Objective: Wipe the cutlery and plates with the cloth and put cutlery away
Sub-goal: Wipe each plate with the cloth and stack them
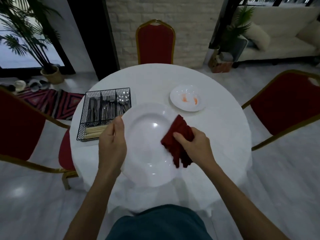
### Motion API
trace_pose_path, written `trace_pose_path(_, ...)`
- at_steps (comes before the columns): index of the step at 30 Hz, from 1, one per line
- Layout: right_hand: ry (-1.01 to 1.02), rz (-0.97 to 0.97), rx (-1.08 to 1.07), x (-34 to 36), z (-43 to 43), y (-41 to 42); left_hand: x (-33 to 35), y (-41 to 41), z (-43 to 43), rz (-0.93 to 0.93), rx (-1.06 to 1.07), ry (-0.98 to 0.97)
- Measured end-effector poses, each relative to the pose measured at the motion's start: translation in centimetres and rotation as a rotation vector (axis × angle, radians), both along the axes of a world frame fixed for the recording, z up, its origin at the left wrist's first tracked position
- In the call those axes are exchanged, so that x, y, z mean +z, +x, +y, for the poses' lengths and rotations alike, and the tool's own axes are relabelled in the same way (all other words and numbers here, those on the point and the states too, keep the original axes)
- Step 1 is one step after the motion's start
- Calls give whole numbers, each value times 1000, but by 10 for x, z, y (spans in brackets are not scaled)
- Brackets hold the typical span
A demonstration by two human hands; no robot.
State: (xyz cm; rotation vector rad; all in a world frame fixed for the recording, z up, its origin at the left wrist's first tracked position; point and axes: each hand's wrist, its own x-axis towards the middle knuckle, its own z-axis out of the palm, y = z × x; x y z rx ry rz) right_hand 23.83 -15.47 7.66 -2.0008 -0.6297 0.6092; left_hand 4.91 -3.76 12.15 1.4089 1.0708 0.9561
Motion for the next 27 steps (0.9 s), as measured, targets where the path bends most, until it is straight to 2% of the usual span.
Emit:
trace_pose_path(2,72,333,-80,-8,-7,-15,2,0,3,-38,-4,63)
trace_pose_path(4,86,503,-101,-14,-13,-20,-3,-1,2,-32,-72,145)
trace_pose_path(8,51,547,-39,-18,-28,-13,-20,-9,2,79,-217,318)
trace_pose_path(11,140,549,-104,-11,-38,-12,-31,-11,12,175,-223,368)
trace_pose_path(13,232,446,-159,-1,-40,-13,-35,-6,14,235,-210,257)
trace_pose_path(14,261,355,-160,3,-40,-13,-36,-3,13,209,-206,110)
trace_pose_path(17,356,88,-99,7,-33,-20,-29,8,9,-85,-189,-518)
trace_pose_path(19,380,-124,-60,4,-29,-27,-23,12,12,-240,-149,-753)
trace_pose_path(23,408,-520,89,-2,-31,-44,-14,10,22,-468,-124,-920)
trace_pose_path(27,329,-644,216,-13,-31,-67,-15,2,36,-414,-75,-934)
